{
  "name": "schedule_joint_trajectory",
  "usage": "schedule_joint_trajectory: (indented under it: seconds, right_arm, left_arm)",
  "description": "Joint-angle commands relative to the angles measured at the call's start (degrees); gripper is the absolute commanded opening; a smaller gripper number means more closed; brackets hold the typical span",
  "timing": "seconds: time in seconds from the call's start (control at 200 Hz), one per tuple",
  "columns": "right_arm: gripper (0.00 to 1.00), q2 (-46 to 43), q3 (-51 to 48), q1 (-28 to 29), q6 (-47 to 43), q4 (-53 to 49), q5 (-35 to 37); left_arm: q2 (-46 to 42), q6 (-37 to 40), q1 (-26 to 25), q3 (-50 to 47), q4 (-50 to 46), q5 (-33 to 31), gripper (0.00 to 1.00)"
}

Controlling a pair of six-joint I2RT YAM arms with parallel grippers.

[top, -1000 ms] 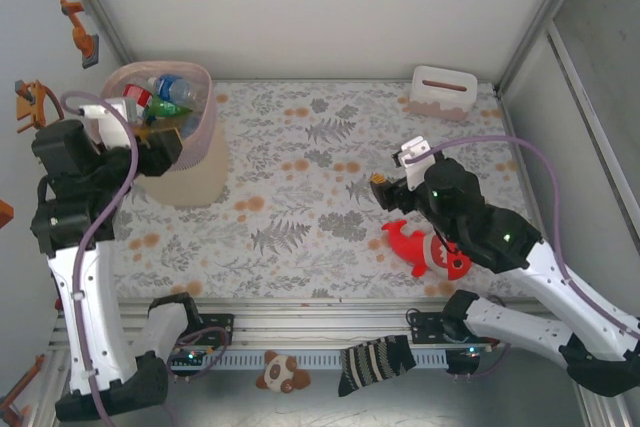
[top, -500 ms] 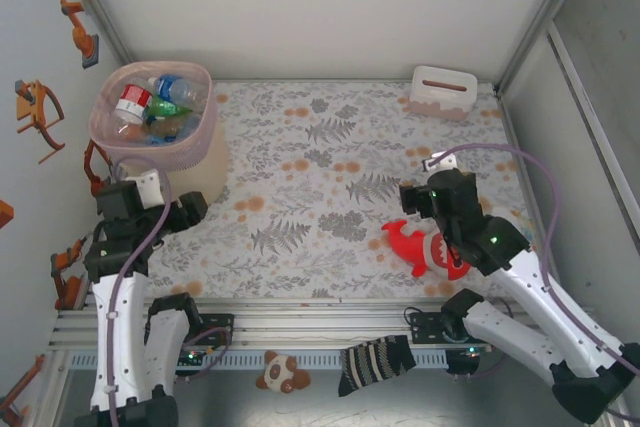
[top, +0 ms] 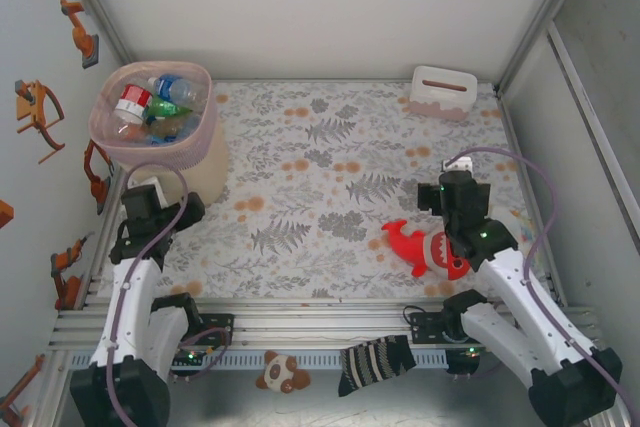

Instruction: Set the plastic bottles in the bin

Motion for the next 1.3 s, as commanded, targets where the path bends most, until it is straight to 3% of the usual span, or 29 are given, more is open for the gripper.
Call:
schedule_joint_trajectory:
  seconds: [0.0, 0.185, 0.411, 0.616, 0.746, 0.951, 1.297]
  right_arm:
    - [0.99, 1.2, -3.4, -2.4, -0.7, 8.2, -0.8]
    - [0.99, 3.3, -9.5, -6.9, -1.5, 18.8, -0.1]
    - [0.99, 7.5, -15.6, -12.8, -3.3, 34.1, -3.2]
    - [0.98, 16.3, -17.7, -16.7, -3.3, 46.5, -8.7]
    - [0.98, 22.0, -18.1, -17.4, -3.9, 54.8, -10.5]
    - [0.97, 28.5, -16.5, -18.5, -6.0, 62.5, -13.0]
    - [0.93, 41.7, -15.5, -20.5, -8.0, 74.3, -21.0]
  left_arm:
    - [1.8, 1.1, -2.2, -2.3, 10.6, -7.6, 0.97]
    - [6.4, 6.1, -4.1, -7.6, 25.2, -9.5, 0.97]
    - [15.0, 11.3, -4.1, -10.2, 45.6, -1.5, 0.97]
    - [27.1, 15.3, -4.0, -6.0, 57.7, 5.3, 0.97]
    - [33.5, 15.3, -3.9, -1.6, 56.2, 10.1, 0.97]
    - [39.7, 17.0, -3.8, -4.2, 65.7, 15.2, 0.97]
    - [40.8, 16.0, -2.6, -2.5, 63.7, 16.4, 0.97]
